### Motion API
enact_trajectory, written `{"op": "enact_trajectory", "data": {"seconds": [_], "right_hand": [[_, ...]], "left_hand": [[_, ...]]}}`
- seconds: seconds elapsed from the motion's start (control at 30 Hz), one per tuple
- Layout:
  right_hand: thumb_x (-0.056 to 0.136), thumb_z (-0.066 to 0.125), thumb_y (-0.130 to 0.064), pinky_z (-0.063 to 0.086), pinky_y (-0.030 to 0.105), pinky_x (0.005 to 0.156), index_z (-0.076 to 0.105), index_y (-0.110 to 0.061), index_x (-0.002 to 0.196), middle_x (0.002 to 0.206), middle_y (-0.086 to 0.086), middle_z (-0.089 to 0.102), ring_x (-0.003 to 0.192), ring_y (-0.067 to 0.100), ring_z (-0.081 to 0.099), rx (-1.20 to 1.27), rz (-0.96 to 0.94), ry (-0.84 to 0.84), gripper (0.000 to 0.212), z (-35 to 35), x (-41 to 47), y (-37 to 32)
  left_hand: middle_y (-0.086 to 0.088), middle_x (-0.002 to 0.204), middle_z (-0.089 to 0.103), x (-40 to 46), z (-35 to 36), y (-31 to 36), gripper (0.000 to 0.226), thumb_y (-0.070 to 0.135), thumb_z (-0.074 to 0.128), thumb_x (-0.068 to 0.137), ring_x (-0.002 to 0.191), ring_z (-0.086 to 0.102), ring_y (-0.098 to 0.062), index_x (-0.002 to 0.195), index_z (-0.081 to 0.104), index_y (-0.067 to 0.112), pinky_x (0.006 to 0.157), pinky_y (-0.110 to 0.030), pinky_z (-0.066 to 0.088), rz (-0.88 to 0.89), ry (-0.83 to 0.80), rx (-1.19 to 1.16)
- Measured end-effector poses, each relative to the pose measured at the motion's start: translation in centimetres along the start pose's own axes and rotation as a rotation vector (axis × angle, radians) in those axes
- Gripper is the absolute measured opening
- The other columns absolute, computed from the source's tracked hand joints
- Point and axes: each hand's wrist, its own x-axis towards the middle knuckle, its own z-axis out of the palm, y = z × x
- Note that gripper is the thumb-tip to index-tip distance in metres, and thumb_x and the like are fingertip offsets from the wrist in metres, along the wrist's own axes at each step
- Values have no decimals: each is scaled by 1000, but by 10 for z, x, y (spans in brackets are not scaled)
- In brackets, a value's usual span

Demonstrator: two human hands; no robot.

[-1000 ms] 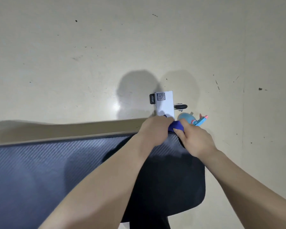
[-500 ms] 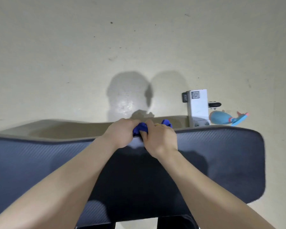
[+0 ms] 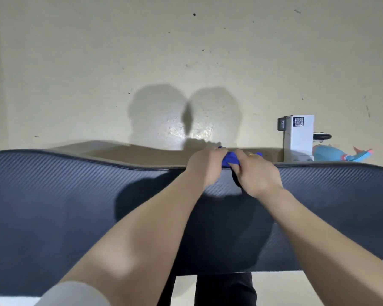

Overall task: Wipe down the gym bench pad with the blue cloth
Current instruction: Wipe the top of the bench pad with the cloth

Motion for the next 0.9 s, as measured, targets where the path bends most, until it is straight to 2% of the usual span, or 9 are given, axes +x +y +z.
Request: {"op": "enact_trajectory", "data": {"seconds": [0.1, 0.23, 0.37, 0.43, 0.57, 0.7, 0.77, 0.83, 0.9], "right_hand": [[99, 32, -39, 35, 31, 60, 45, -14, 116, 98, 10, 65, 86, 32, 58, -31, 13, -40, 33, -1, 4, -1], [99, 31, -41, 31, 30, 62, 46, -15, 118, 90, 9, 64, 79, 30, 54, -67, -9, 18, 36, 3, 3, -42], [99, 30, -41, 31, 30, 63, 46, -17, 119, 80, 4, 53, 76, 27, 50, 30, -17, 21, 35, 13, 9, -107], [99, 31, -41, 31, 31, 62, 45, -18, 119, 85, 8, 59, 76, 27, 49, 56, -49, -5, 34, 23, 16, -147], [98, 34, -36, 31, 32, 63, 47, -17, 119, 96, 11, 64, 89, 32, 56, 196, -99, -28, 30, 44, 25, -205], [98, 35, -36, 39, 35, 66, 48, -17, 117, 96, 11, 63, 89, 33, 55, 208, -161, -109, 30, 34, 31, -186], [98, 39, -34, 41, 36, 66, 51, -18, 106, 86, 8, 62, 82, 31, 55, 234, -171, -188, 22, 23, 32, -159], [97, 43, -34, 39, 35, 62, 48, -21, 91, 77, 3, 58, 74, 28, 52, 213, -152, -237, 15, 12, 32, -135], [96, 43, -37, 40, 36, 62, 48, -18, 93, 80, 6, 61, 75, 30, 54, 120, -131, -251, 19, 6, 33, -121]], "left_hand": [[-13, 118, 58, 4, 0, -7, 43, -5, 35, 87, 100, 58, -31, 126, 49, 7, 77, -34, 44, 12, -47, -41], [-12, 114, 57, -14, -18, -38, 41, -4, 35, 88, 92, 55, -28, 125, 49, 7, 72, -32, 40, 23, -53, 3], [-9, 100, 58, -46, -44, -92, 30, -2, 38, 86, 79, 49, -24, 109, 53, 9, 66, -31, 37, -38, -56, 60], [-2, 94, 53, -67, -59, -124, 26, 2, 42, 85, 83, 52, -24, 107, 51, 13, 68, -32, 40, -95, -75, 93], [6, 97, 51, -101, -78, -172, 28, 22, 60, 80, 95, 59, -20, 107, 53, 20, 72, -29, 44, -180, -48, 87], [-3, 107, 55, -95, -73, -162, 26, 11, 50, 86, 100, 57, -25, 111, 52, 14, 72, -31, 40, -176, -28, 58], [-7, 108, 57, -83, -62, -143, 20, 17, 48, 89, 99, 57, -27, 108, 54, 11, 69, -30, 35, -145, -7, -5], [-8, 109, 57, -71, -52, -124, 20, 12, 46, 89, 99, 57, -28, 107, 54, 10, 68, -30, 35, -117, -9, -33], [-10, 111, 56, -63, -48, -112, 23, 5, 44, 86, 100, 56, -28, 107, 53, 10, 67, -31, 34, -100, -22, -40]]}}
